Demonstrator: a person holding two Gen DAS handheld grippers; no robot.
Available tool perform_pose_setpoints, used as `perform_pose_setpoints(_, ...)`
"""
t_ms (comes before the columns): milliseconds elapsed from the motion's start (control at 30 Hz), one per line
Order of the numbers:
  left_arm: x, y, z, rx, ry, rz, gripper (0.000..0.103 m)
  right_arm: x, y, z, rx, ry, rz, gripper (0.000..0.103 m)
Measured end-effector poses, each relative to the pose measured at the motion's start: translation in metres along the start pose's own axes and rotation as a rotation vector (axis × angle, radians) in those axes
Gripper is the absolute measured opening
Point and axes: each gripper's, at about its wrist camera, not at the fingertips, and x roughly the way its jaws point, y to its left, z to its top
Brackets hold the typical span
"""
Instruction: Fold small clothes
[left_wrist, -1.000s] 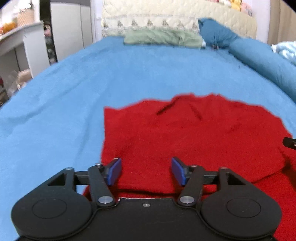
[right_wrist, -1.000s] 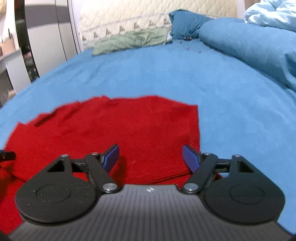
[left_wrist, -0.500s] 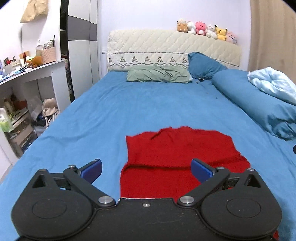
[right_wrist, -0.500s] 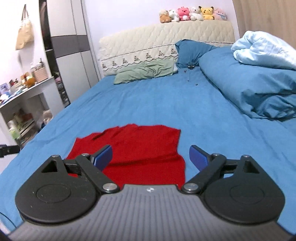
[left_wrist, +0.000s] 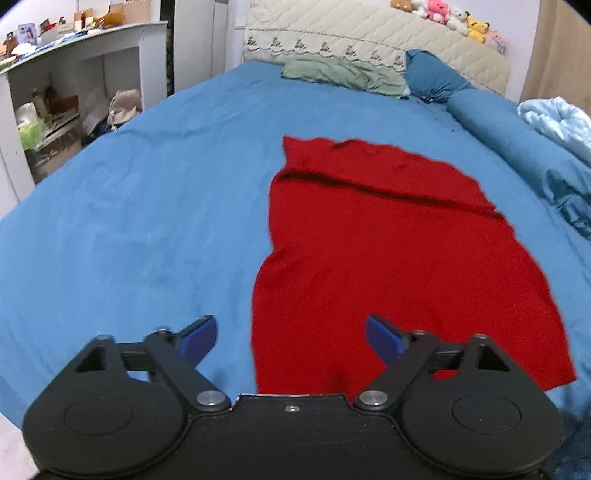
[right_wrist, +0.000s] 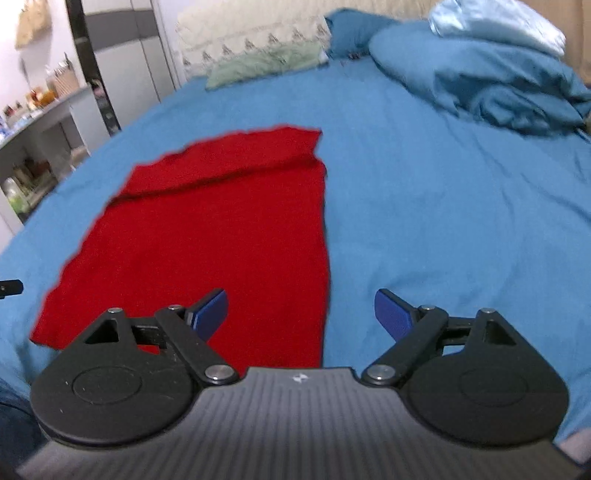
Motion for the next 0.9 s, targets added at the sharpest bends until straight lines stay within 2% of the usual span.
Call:
perform_pose_setpoints(133, 0.017, 0.004, -0.017, 0.006, 0.016, 0.013, 0.066, 0.022, 0.004, -0.018, 0.012, 0.042, -0.016, 0.089)
perform_pose_setpoints(300, 0.031, 0.005, -0.031, 0.022, 0.045, 0.015, 0.060, 0.048, 0.006, -0.034, 0.027, 0.101, -0.066, 0.073)
perform_pose_setpoints(533, 0.046, 0.002, -0.041, 0.024, 0.071, 0.016, 0.053, 0.065, 0.009, -0.044, 0.017, 0.146, -0.110, 0.065)
perform_pose_setpoints(567, 0.047, 0.001, -0.041, 0.021, 0.070, 0.014, 0.050, 0.066, 0.010, -0.044, 0.012, 0.149, -0.109, 0.059)
perform_pose_setpoints(600, 0.046, 0.000, -0.041, 0.021, 0.068, 0.010, 0.044, 0.066, 0.011, -0.044, 0.005, 0.151, -0.100, 0.051)
perform_pose_setpoints(633, 0.045, -0.001, -0.041, 0.025, 0.067, 0.009, 0.036, 0.065, 0.012, -0.043, -0.001, 0.152, -0.093, 0.048)
perform_pose_setpoints(667, 0.044, -0.002, -0.041, 0.030, 0.067, 0.007, 0.033, 0.065, 0.012, -0.043, -0.004, 0.151, -0.087, 0.040)
perform_pose_setpoints(733, 0.041, -0.006, -0.041, 0.036, 0.068, 0.003, 0.013, 0.066, 0.009, -0.040, 0.000, 0.151, -0.077, 0.034)
perform_pose_setpoints(800, 0.039, -0.009, -0.040, 0.047, 0.069, 0.007, 0.009, 0.065, 0.007, -0.039, 0.018, 0.147, -0.068, 0.025)
perform_pose_setpoints(900, 0.035, -0.009, -0.040, 0.047, 0.066, 0.009, 0.007, 0.062, 0.002, -0.037, 0.055, 0.142, -0.052, 0.020)
